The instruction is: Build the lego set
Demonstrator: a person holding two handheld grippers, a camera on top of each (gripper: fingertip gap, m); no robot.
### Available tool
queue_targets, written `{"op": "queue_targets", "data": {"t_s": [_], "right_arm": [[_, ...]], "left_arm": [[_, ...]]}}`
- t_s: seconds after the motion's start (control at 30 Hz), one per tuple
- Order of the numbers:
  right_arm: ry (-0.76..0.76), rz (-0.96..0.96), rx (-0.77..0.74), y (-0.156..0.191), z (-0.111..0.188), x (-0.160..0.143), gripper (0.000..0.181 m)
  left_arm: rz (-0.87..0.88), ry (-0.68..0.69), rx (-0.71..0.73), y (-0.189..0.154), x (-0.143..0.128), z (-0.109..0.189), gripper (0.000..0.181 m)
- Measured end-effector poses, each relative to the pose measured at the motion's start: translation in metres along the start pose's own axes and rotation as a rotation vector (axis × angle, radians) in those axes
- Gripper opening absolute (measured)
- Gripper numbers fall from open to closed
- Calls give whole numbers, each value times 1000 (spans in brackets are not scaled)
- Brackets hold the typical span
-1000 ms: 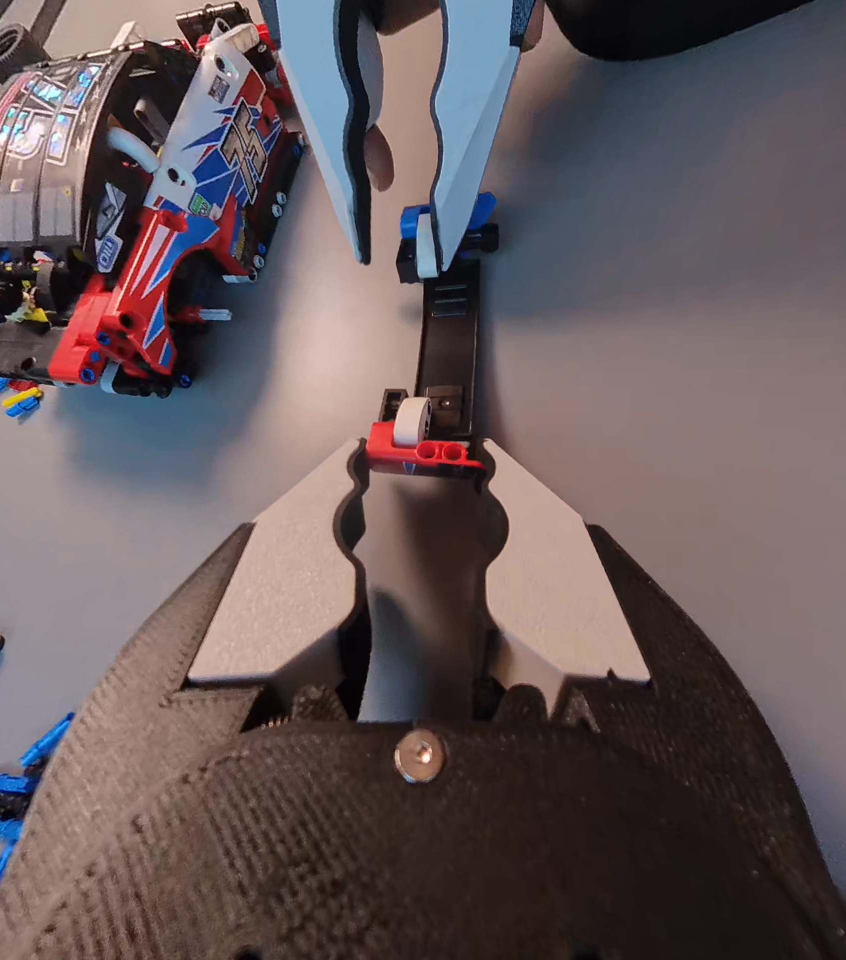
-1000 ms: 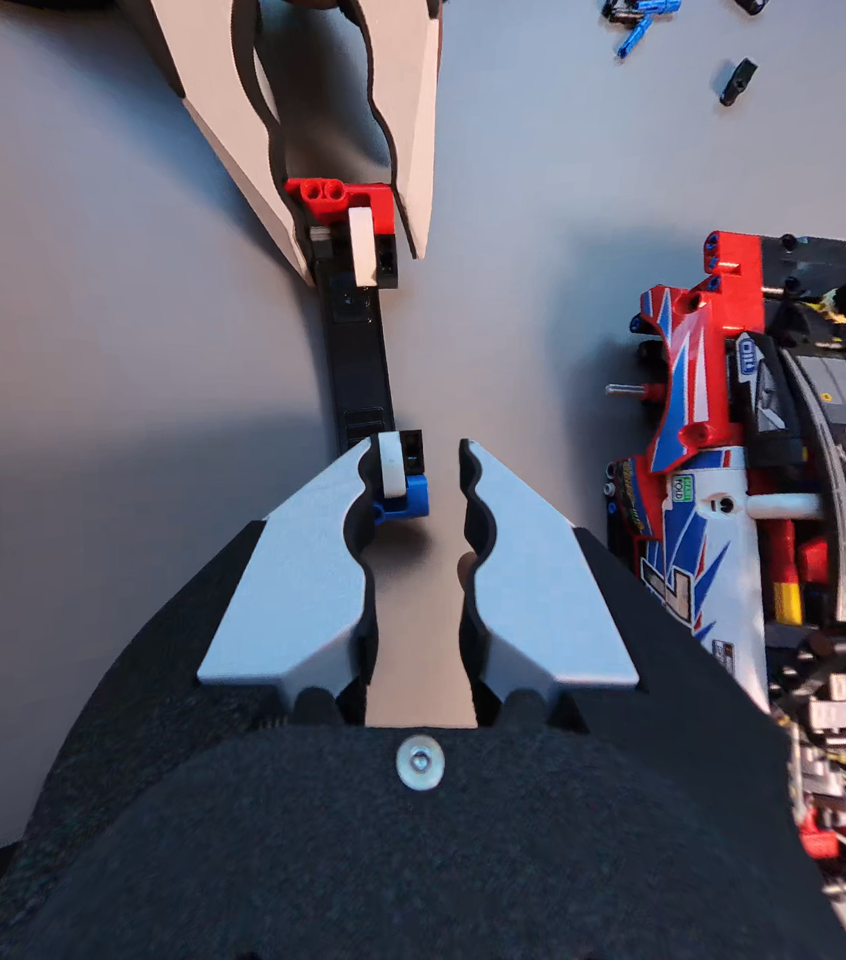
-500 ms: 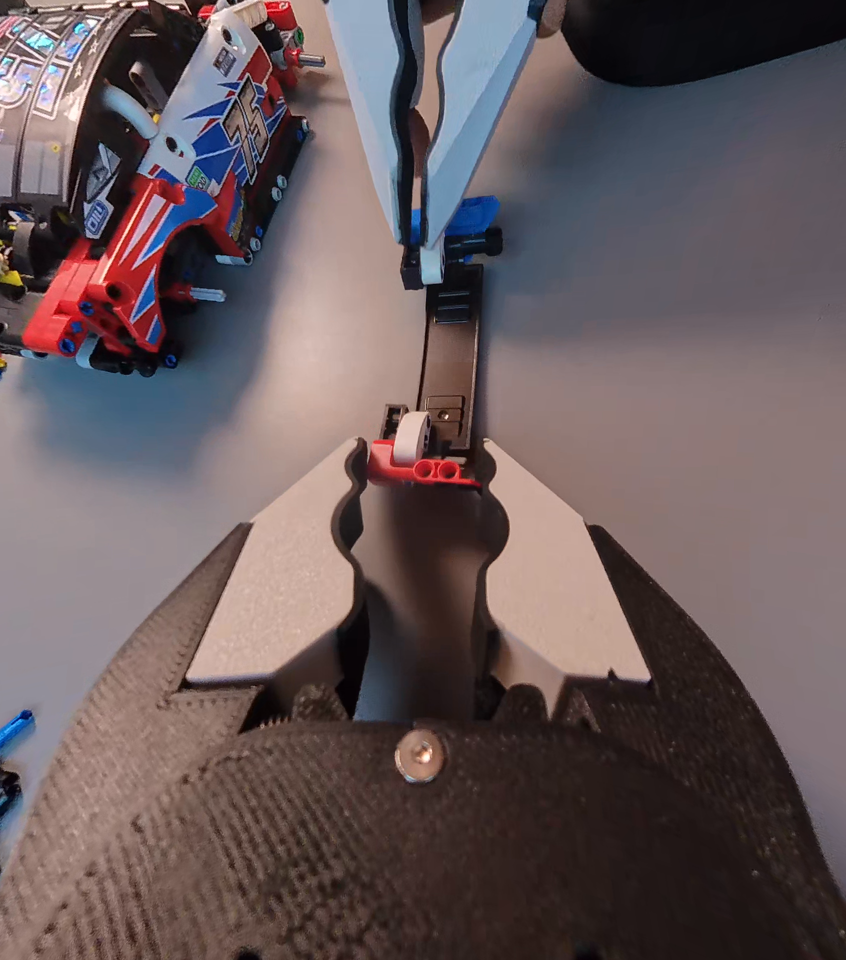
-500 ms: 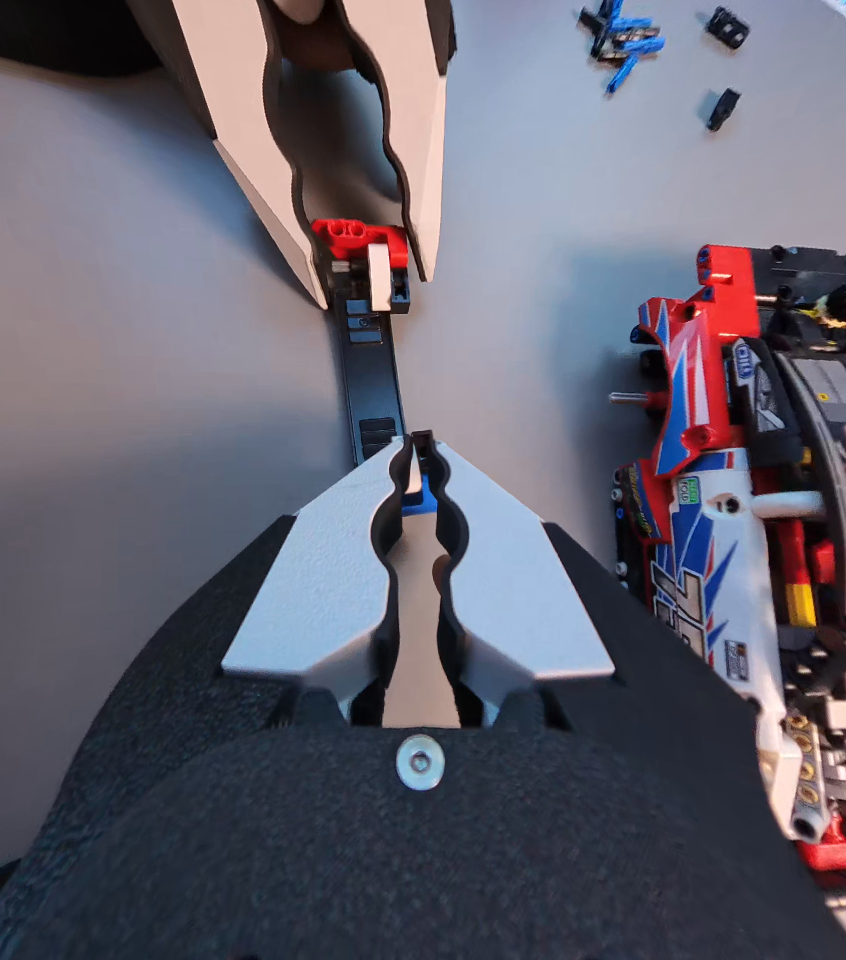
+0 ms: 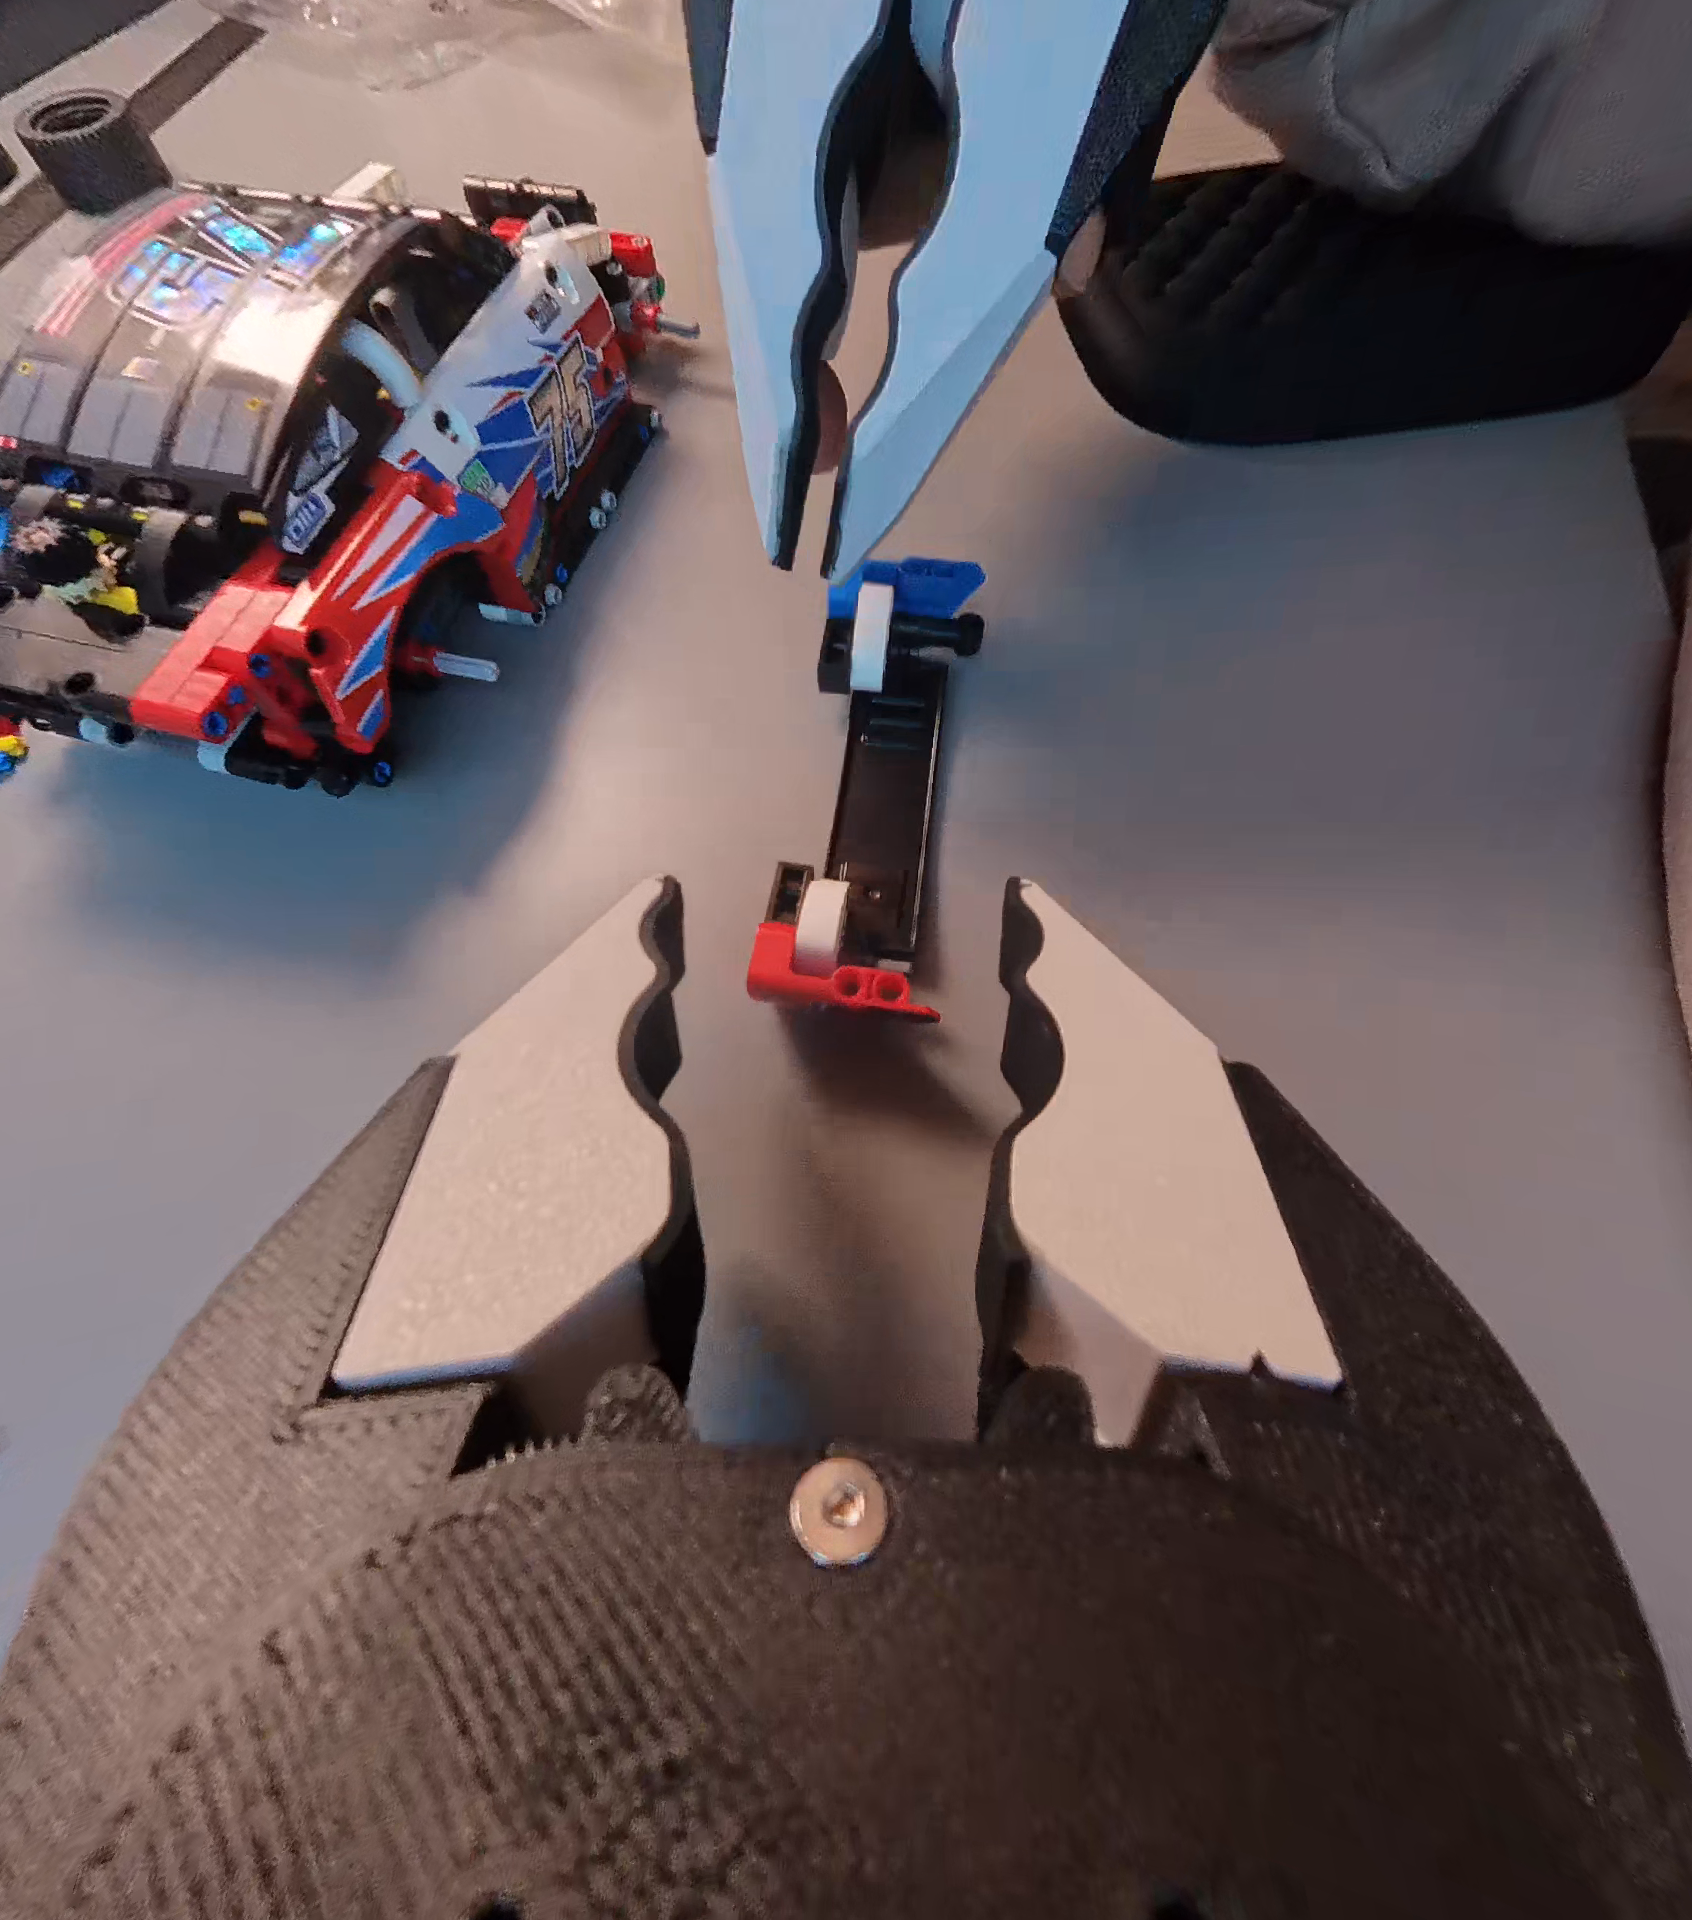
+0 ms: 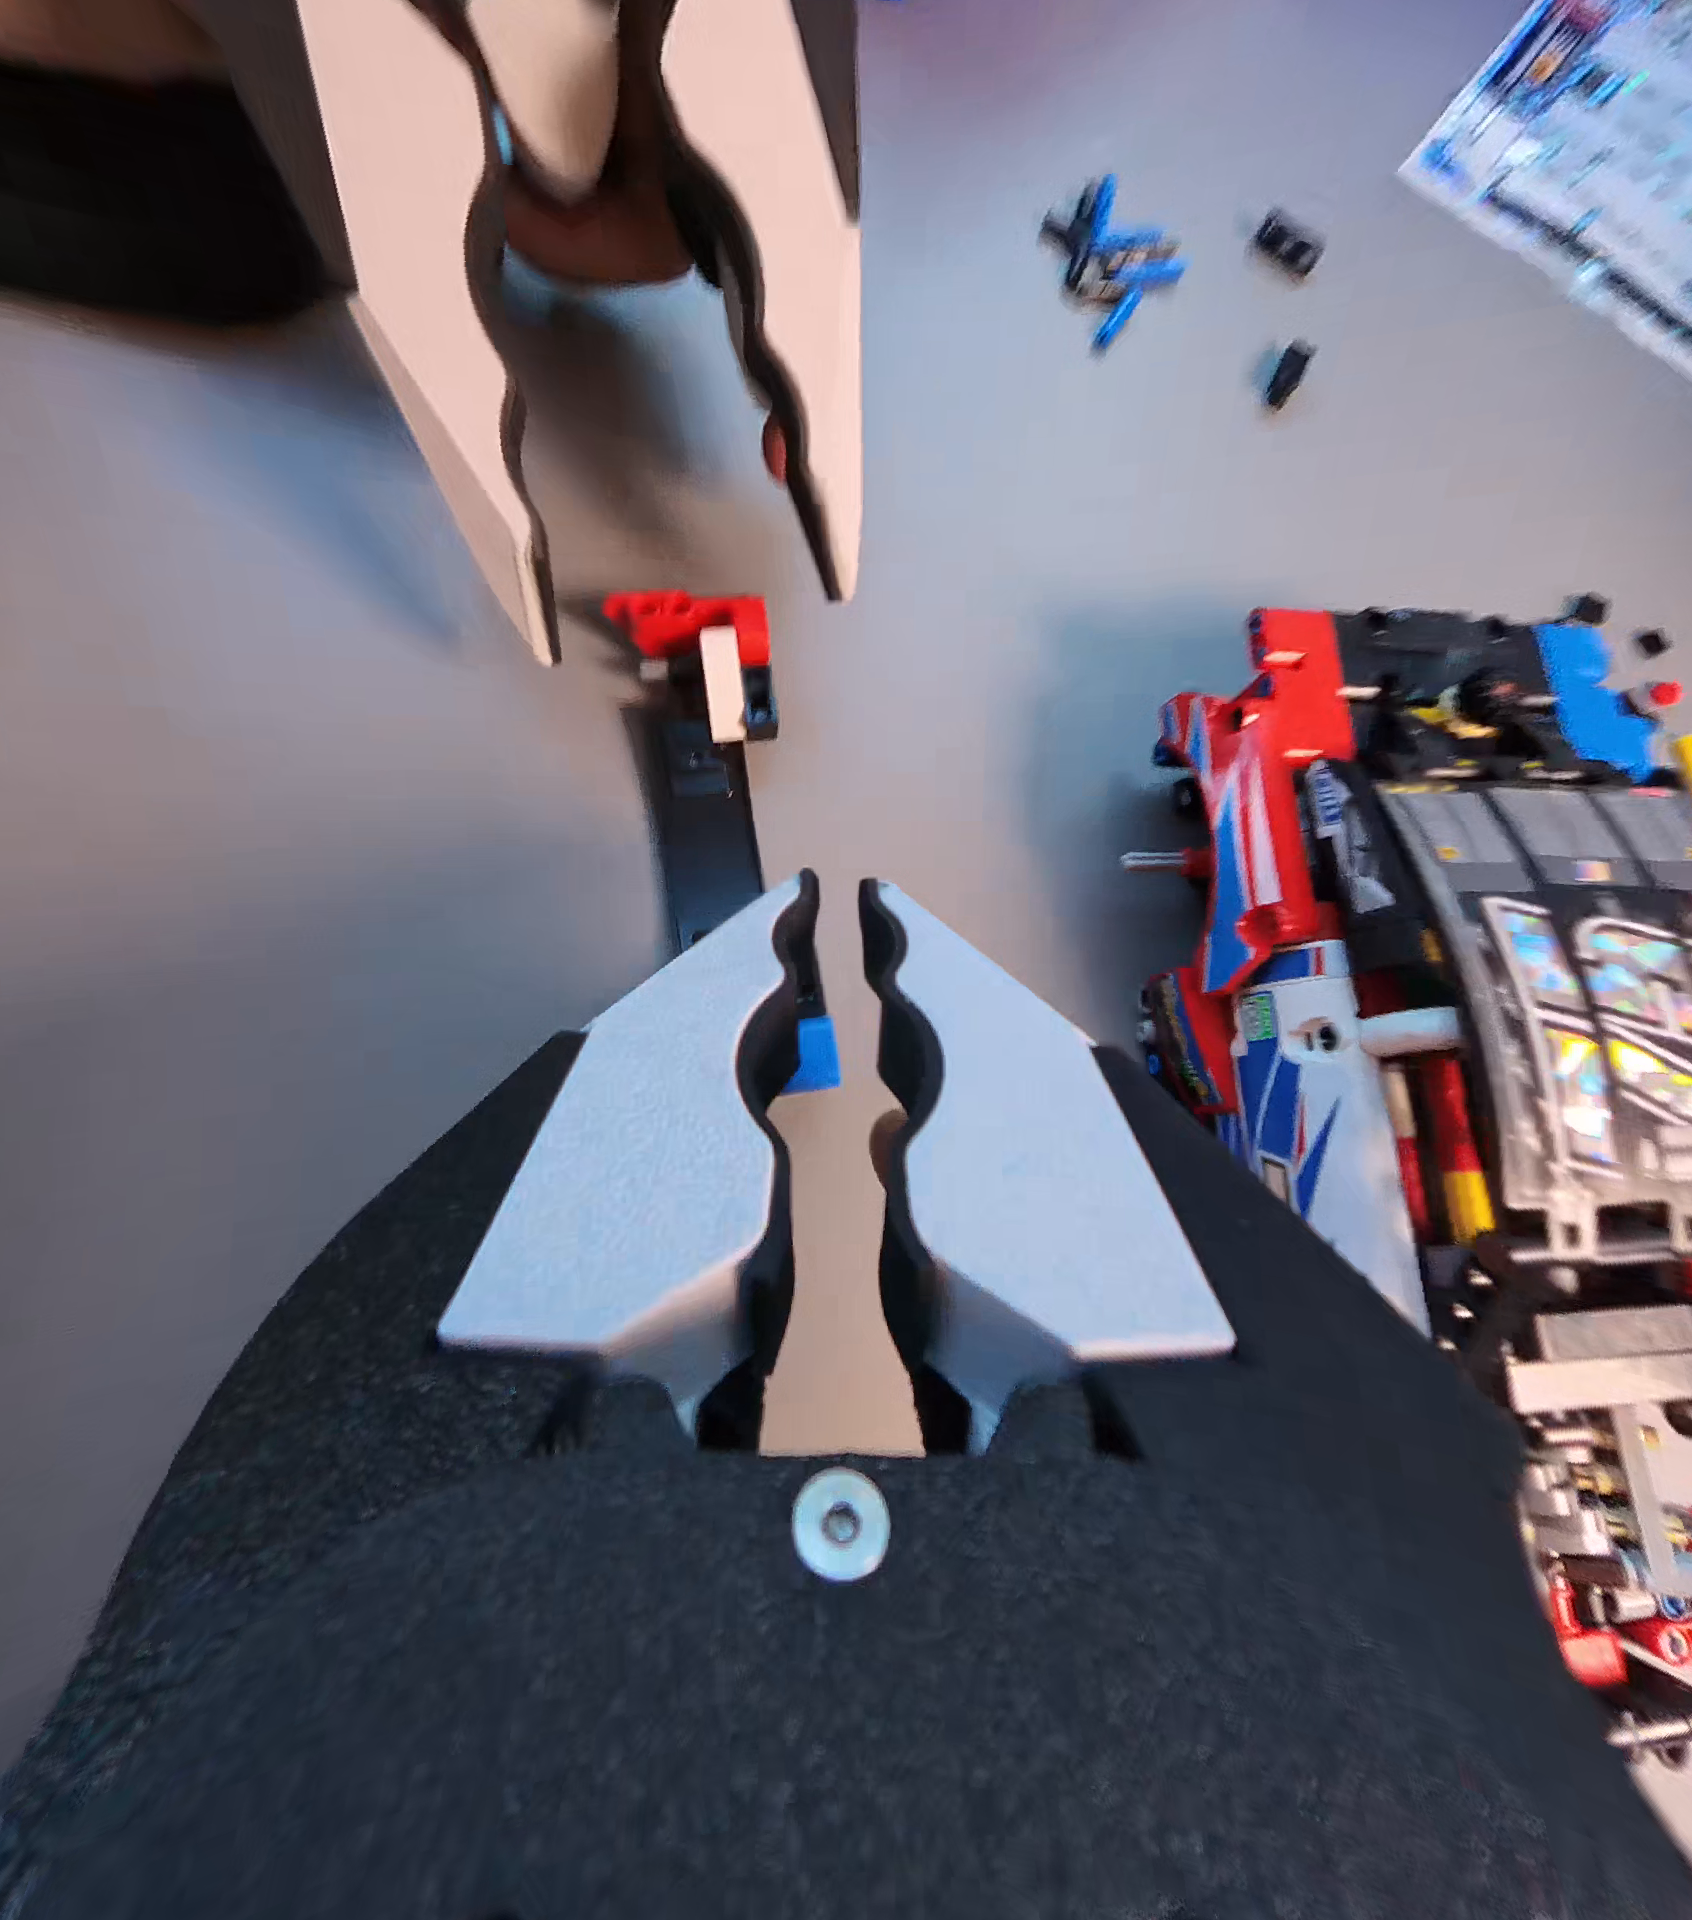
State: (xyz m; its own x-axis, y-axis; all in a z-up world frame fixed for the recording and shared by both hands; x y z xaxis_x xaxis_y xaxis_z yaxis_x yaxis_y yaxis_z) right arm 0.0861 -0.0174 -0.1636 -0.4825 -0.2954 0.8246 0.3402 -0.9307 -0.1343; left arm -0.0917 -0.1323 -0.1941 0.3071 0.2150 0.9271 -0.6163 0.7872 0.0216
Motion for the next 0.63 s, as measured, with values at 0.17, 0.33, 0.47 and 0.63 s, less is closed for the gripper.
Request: {"op": "queue_targets", "data": {"t_s": [0.17, 0.33, 0.47, 0.63], "right_arm": [[-351, -90, -119, -7, 29, 3, 22], [-531, -173, -326, -11, 41, -19, 16], [-612, -221, -430, -15, 47, -32, 0], [-651, -269, -472, -20, 50, -34, 6]], "left_arm": [[52, -124, 83, 12, 8, 11, 59], [72, -249, 228, 24, 13, 22, 56], [67, -304, 352, 34, 12, 30, 54], [91, -313, 472, 50, 9, 33, 40]]}}
Point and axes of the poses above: each gripper's, where its closed fingertips meet, z back along the fingers, x out of its top, y = z × x across the jaws, the point moved 10 cm from there along z, back along the fingers, and after that the axes turned 9 degrees about -y, right-handed, at the moved point
